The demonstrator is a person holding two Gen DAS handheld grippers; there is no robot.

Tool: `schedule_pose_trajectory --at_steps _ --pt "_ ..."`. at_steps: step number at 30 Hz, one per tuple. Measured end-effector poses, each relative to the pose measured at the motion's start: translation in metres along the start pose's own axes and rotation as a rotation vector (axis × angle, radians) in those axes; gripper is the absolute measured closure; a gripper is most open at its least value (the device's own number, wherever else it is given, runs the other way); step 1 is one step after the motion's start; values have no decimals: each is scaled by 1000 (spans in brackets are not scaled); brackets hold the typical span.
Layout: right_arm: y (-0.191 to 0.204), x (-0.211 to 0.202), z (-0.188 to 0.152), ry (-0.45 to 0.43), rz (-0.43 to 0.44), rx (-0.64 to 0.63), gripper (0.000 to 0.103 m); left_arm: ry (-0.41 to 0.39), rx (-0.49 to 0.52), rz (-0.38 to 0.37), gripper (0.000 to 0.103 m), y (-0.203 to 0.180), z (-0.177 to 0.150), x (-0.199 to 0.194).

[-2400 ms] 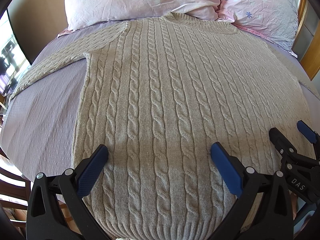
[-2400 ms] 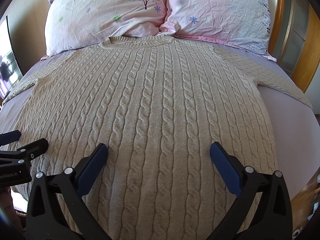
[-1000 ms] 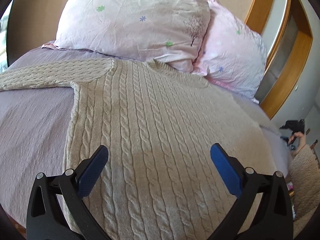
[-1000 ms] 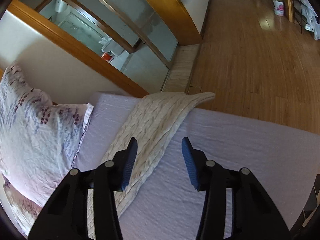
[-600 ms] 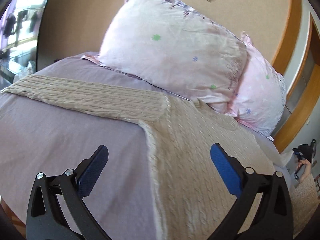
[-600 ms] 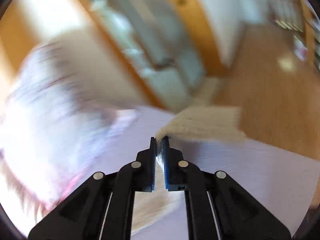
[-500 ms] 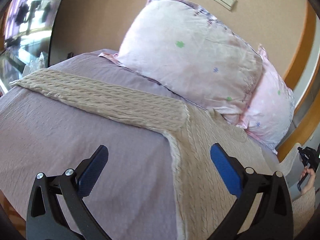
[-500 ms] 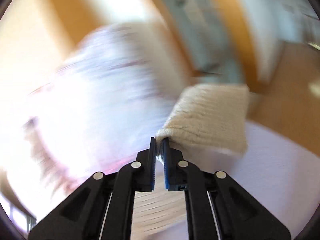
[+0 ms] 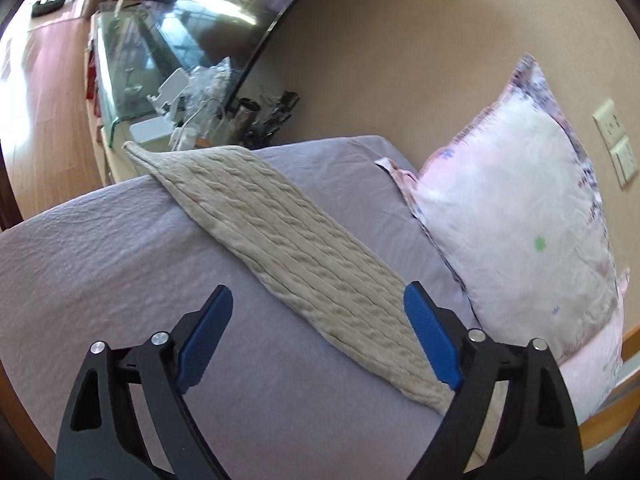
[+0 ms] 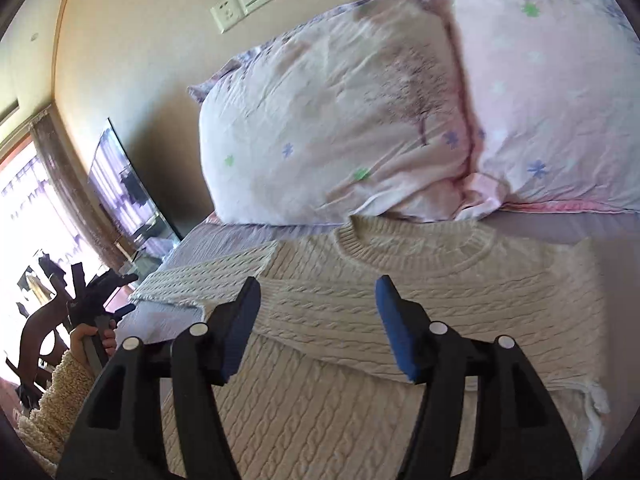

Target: Fold small clothes

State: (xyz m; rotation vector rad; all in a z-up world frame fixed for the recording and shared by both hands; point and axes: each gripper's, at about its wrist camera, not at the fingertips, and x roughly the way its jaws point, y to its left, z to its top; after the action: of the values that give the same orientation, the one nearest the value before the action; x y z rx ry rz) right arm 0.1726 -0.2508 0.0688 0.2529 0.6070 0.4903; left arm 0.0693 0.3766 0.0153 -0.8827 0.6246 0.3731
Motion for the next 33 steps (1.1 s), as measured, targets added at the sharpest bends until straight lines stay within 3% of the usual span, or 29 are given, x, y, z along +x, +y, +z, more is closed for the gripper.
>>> schedule_pose_trajectory --at_steps 3,7,8,10,11,13,15,17,19,22,25,26,28,29,30,32,33 --pt "-28 -23 -2 -33 -61 47 37 -28 -152 -8 31 33 21 6" --pt "-50 -42 -7 -61 -90 77 35 -36 -252 -36 35 52 43 13" --pt "-52 -46 -8 -68 -91 80 34 -26 -252 -18 43 51 48 16" --pt "-56 -50 -9 -78 -81 79 34 2 -248 37 79 48 54 24" --pt "-57 -51 -9 -83 -79 74 33 6 -239 37 93 41 55 25" --pt "-57 -56 -9 -98 -84 57 32 -22 -126 10 94 5 54 17" --pt "-58 -58 -7 -117 -91 44 31 -40 74 -62 95 -59 41 7" --pt "-59 -58 -5 -136 -81 50 30 -21 293 -190 95 -136 5 -3" --pt "-63 -54 -3 -140 -52 86 29 45 513 -346 95 -207 -53 -9" --pt "-68 -34 -4 -99 -9 143 29 260 772 -542 95 -282 -166 -2" --pt "-82 -8 -9 1 -48 205 30 541 977 -567 84 -307 -271 18" --pt "-92 -2 -12 34 -65 245 38 580 1014 -555 84 -303 -289 21" --pt "-113 4 -19 81 -81 325 56 575 1036 -531 81 -288 -296 16" --pt "-122 7 -22 103 -87 353 62 543 1013 -528 67 -276 -286 9" --pt "-127 10 -26 124 -89 369 64 494 978 -522 45 -264 -272 1" --pt "-125 17 -33 168 -72 363 73 360 913 -492 25 -238 -242 -21" --pt "-119 21 -36 186 -46 336 73 309 899 -461 24 -225 -229 -30"
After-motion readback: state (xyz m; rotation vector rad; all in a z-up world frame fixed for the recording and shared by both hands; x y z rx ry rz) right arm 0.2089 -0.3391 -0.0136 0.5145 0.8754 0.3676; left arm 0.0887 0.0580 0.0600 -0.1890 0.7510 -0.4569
